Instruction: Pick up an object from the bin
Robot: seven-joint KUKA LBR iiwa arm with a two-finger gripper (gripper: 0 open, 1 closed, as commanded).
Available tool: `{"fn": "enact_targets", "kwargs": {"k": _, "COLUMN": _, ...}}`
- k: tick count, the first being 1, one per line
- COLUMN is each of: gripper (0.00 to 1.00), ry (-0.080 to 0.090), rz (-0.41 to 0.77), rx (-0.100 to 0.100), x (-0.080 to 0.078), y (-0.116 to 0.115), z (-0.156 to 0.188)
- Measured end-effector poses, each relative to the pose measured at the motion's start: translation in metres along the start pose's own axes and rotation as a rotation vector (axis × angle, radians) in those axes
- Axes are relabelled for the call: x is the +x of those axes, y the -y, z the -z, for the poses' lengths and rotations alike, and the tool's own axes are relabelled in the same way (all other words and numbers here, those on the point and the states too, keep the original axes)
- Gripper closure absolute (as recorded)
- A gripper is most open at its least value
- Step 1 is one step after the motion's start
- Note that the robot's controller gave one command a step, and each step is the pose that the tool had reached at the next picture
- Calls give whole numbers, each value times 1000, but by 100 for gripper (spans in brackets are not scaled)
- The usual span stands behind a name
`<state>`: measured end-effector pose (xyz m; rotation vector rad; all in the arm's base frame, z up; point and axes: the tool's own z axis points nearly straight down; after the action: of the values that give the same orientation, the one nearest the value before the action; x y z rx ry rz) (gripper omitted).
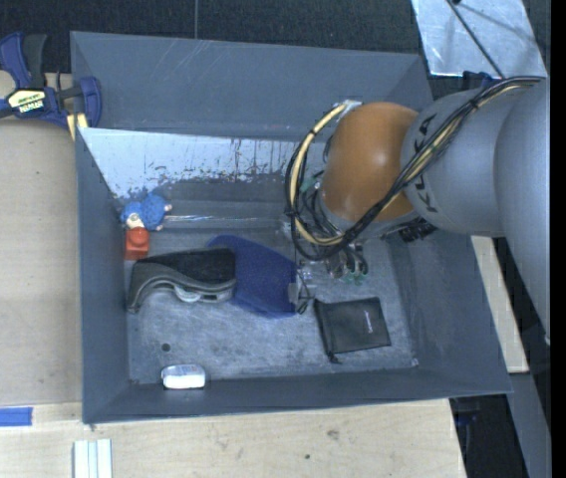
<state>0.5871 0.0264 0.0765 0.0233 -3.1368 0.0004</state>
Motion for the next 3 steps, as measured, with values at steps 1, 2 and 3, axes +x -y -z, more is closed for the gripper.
{"fn": "enact_targets", "kwargs": {"k": 1, "gripper": 0, "ry": 5, "rz": 233, "rx": 3, "x": 36, "y": 96, "z": -7}}
{"fn": "enact_targets", "kwargs": {"k": 2, "gripper": 0, "ry": 6, "rz": 484, "rx": 5, "x": 85, "y": 145, "z": 48}}
{"fn": "enact_targets", "kwargs": {"k": 3, "gripper": 0, "ry": 14, "rz": 463, "rx": 2, "x": 99, "y": 101, "z": -8}}
